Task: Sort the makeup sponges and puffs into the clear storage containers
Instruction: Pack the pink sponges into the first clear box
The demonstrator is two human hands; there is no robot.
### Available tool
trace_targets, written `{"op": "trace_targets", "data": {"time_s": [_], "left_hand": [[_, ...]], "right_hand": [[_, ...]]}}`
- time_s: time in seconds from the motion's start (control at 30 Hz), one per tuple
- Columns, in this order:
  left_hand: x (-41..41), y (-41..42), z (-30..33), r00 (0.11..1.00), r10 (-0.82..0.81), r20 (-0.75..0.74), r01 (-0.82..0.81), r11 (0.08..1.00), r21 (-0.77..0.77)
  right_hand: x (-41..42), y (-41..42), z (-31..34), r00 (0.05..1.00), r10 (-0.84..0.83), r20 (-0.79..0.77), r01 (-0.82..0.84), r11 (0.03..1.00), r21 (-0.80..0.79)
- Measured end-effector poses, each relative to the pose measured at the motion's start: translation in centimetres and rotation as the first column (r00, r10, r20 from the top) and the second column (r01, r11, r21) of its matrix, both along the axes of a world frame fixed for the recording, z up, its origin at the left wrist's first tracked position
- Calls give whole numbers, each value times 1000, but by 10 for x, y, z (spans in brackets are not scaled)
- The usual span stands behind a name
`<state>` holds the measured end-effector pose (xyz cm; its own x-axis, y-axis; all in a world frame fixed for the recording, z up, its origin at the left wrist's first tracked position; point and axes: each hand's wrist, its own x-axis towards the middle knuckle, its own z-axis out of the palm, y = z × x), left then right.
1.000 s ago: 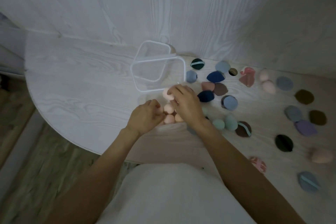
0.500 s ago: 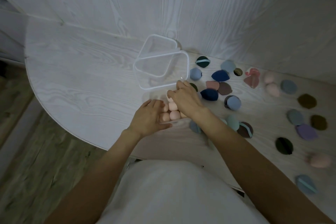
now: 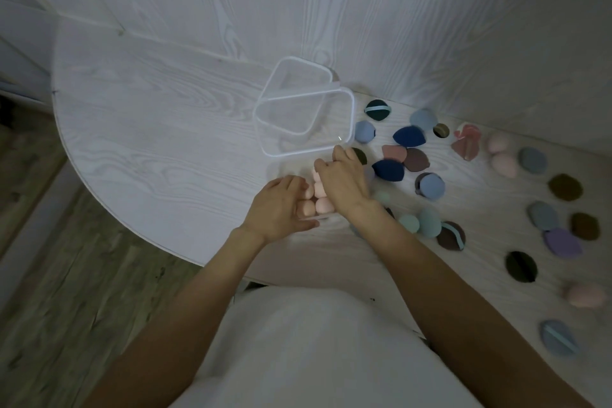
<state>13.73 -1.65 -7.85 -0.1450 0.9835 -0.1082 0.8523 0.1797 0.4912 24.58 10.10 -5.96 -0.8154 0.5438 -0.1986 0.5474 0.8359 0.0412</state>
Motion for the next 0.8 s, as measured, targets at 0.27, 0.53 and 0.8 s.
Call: {"op": "trace_targets", "data": {"time_s": [0.27,0.53,0.8], "left_hand": [[0,-1,-7,999,-35,0,35,997,69],[3,2,-1,996,-80,-29,84,976,201],[48,52,29,971,-223,-86,238,861,450]], "right_hand": [[13,8,-3,983,46,-177,-52,998,-30],[40,7,9,884,-112,-454,57,989,-133],[167,28,41,716,-584,-381,287,745,-602]]}}
